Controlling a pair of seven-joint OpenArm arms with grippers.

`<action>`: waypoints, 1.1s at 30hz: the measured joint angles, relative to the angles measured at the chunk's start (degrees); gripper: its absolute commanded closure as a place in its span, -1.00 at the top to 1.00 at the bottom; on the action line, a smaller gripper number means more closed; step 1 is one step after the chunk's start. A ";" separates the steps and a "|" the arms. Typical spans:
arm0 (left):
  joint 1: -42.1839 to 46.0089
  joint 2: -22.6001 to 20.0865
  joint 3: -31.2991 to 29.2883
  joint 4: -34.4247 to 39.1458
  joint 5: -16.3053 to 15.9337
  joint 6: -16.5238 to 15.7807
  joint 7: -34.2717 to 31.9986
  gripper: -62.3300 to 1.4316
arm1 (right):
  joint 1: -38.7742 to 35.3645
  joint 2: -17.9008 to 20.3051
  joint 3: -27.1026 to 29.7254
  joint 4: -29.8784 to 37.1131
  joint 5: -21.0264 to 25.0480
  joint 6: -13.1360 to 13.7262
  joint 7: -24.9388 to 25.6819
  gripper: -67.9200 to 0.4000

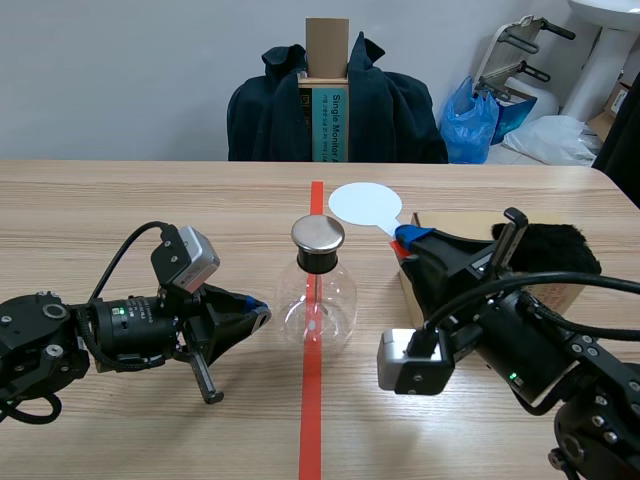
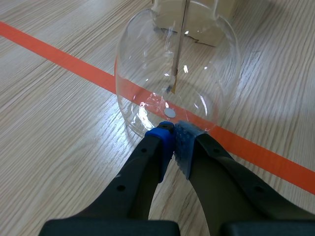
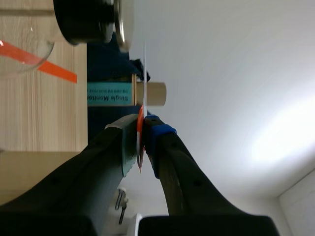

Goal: Do the electroscope experiment.

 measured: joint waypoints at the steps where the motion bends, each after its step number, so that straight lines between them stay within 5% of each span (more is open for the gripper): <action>1: 0.00 0.00 0.00 0.00 0.00 0.00 0.00 -0.87 | 0.00 0.00 0.00 0.00 0.00 -0.39 0.50 -0.97; 13: 0.00 0.02 0.00 0.00 0.00 0.00 0.00 -0.87 | 0.00 0.00 0.00 0.00 -0.02 -0.35 7.43 -0.97; 33: 0.00 0.02 0.00 0.00 0.00 0.00 0.00 -0.87 | 0.00 0.00 0.00 0.00 -0.02 -0.35 4.87 -0.97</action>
